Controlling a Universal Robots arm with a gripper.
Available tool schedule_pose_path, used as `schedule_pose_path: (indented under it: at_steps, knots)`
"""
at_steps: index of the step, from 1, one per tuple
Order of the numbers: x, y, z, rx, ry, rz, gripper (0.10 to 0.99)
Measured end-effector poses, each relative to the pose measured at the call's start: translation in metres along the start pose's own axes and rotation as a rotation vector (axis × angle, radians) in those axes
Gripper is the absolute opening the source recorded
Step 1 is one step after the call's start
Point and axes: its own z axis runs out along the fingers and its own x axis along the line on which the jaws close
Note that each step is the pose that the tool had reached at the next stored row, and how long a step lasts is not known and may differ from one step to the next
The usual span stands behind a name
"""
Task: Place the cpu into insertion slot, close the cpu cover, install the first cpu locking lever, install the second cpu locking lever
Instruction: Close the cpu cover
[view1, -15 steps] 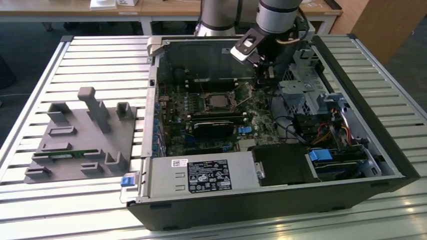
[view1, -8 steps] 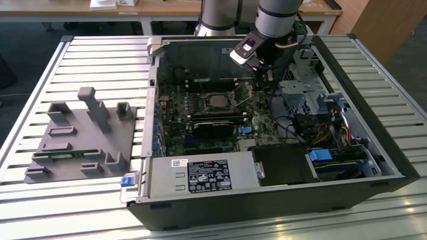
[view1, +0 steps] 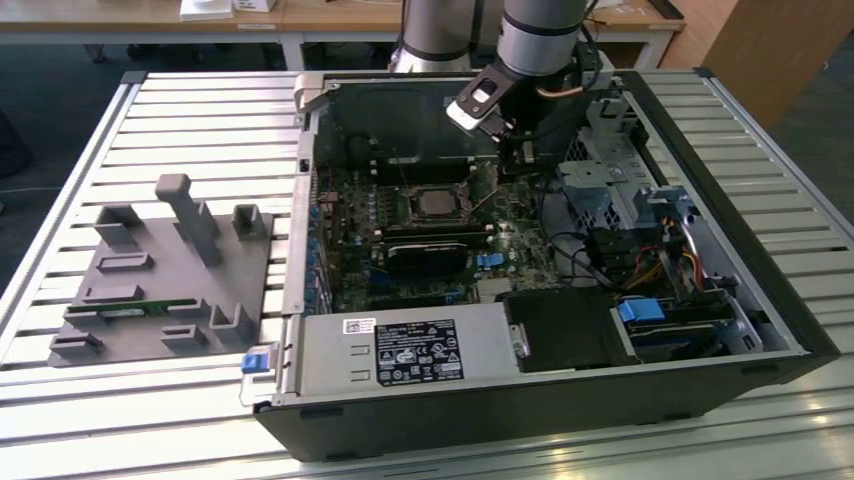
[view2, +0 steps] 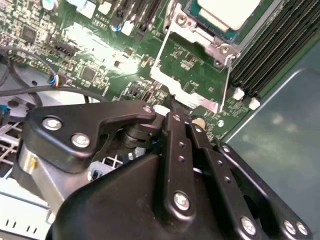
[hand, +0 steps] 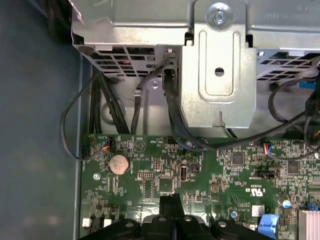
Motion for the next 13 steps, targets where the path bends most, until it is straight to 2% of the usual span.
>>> schedule_pose_path:
  at_steps: [13]
  knots:
    - [0.0001, -0.0097, -0.0001, -0.001, -0.0001, 0.0, 0.106]
